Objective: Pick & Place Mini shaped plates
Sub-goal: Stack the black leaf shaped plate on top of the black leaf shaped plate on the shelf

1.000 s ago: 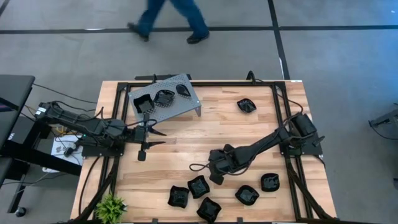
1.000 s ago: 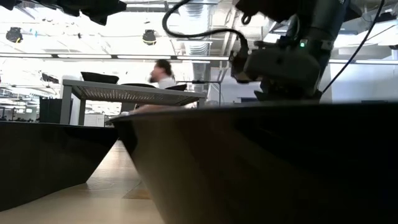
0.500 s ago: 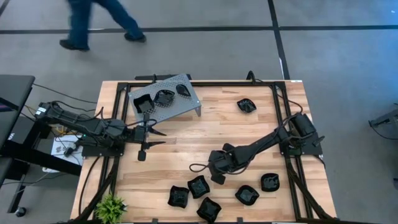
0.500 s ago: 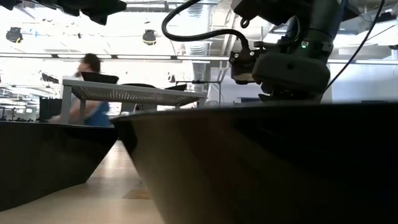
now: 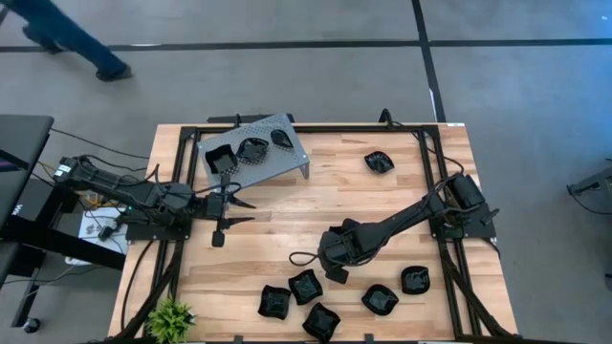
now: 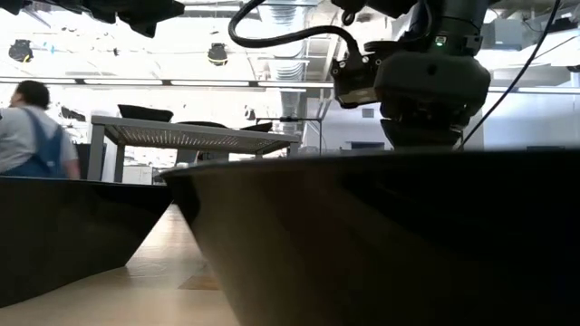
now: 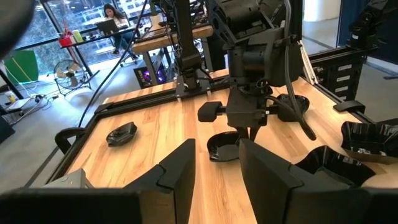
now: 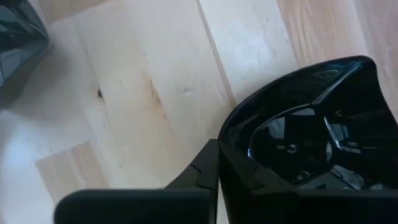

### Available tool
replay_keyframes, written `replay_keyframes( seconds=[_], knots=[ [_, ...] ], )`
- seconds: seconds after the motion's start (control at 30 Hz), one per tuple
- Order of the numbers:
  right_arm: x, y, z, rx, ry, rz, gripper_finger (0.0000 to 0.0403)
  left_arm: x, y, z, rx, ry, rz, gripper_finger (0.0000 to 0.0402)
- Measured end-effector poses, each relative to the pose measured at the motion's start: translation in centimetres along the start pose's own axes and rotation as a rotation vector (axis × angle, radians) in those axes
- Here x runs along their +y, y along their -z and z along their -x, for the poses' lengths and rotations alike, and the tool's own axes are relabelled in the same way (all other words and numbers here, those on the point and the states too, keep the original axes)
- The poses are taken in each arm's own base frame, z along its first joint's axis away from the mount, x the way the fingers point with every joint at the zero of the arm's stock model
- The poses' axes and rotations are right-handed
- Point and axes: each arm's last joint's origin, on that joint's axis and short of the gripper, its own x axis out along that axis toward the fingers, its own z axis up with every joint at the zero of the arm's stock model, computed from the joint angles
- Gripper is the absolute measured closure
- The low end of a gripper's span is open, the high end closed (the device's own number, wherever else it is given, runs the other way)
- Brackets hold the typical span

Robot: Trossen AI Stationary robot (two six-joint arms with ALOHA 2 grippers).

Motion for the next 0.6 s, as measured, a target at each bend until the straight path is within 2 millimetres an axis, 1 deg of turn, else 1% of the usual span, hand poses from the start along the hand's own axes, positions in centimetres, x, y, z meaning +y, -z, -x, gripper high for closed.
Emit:
replay_keyframes(
  seconds=[0.17,0.3,0.4,0.5,0.6],
  knots=[
    [0.1,-0.1,0.0,0.002,-0.022,-0.001,0.0401,0.0,0.0,0.0,0.000,0.000,0.000,0.0275],
    [0.2,-0.1,0.5,0.003,-0.056,0.000,0.0402,-0.1,0.0,0.0,-0.004,0.017,0.000,0.0275],
    [0.3,-0.4,1.0,-0.023,-0.076,0.031,0.0402,-0.6,0.1,-0.2,-0.023,0.155,-0.040,0.0275],
    [0.5,-0.8,1.4,-0.069,-0.111,0.072,0.0402,-1.4,0.6,-1.1,-0.009,0.300,-0.112,0.0275],
    [0.5,-1.5,1.4,-0.113,-0.143,0.096,0.0402,-2.1,1.8,-2.7,0.073,0.336,-0.128,0.0275]
  ],
)
